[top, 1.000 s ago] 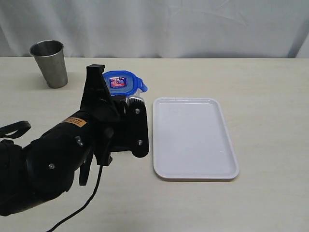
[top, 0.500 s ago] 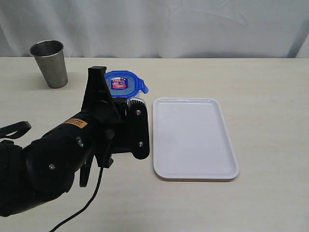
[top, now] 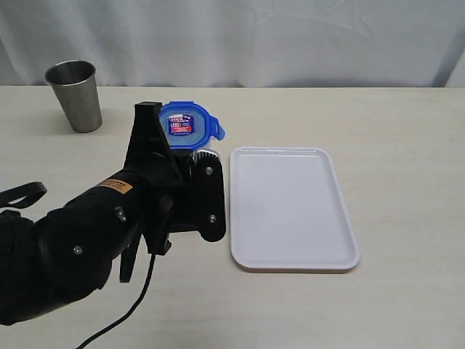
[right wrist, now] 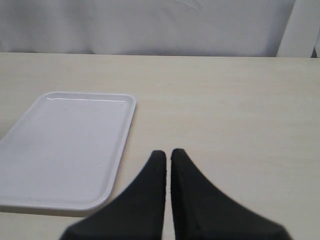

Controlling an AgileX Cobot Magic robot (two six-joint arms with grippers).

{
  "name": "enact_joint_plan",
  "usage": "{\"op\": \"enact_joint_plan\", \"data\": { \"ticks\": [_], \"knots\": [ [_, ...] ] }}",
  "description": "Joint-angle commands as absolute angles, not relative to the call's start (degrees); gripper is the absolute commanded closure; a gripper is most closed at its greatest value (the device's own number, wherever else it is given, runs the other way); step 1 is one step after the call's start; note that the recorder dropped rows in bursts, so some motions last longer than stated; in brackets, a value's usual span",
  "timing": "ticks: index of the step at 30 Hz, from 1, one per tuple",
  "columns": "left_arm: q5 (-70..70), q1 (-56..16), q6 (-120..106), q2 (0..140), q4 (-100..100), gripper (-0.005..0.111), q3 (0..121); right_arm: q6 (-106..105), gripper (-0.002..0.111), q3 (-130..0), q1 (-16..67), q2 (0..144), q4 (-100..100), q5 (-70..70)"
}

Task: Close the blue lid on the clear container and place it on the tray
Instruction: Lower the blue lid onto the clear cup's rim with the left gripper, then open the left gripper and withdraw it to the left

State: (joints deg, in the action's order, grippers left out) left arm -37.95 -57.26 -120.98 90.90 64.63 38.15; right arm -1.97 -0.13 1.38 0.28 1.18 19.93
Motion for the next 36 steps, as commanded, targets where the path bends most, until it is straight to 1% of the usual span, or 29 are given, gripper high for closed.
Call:
{"op": "enact_joint_plan", "data": {
  "ticks": [1,4,6,22,24,27,29,34,36],
  "knots": [
    [-36.4,-57.4,-122.7,91.0,65.5,0.085,37.8,-2.2,0.104,0.0,1.5,0.0,1.2,19.7],
    [-36.8,-57.4,-122.7,91.0,65.5,0.075,37.8,-2.2,0.104,0.0,1.5,0.0,1.2,19.7],
    [-37.3,-57.4,-122.7,91.0,65.5,0.072,37.8,-2.2,0.104,0.0,1.5,0.0,1.2,19.7],
    [-38.5,-57.4,-120.0,90.8,65.4,0.07,37.8,-2.2,0.104,0.0,1.5,0.0,1.2,19.7],
    [-38.5,-57.4,-119.9,90.8,65.4,0.063,37.8,-2.2,0.104,0.0,1.5,0.0,1.2,19.7],
    [-38.5,-57.4,-119.5,90.8,65.4,0.043,37.8,-2.2,0.104,0.0,1.5,0.0,1.2,19.7],
    [-39.2,-57.4,-119.4,90.8,65.4,0.036,37.8,-2.2,0.104,0.0,1.5,0.0,1.2,19.7],
    [-39.9,-57.5,-118.3,90.8,65.9,0.034,37.8,-2.2,0.104,0.0,1.5,0.0,1.2,19.7],
    [-40.8,-58.8,-118.3,90.8,67.3,0.034,37.8,-2.2,0.104,0.0,1.5,0.0,1.2,19.7]
  ]
}}
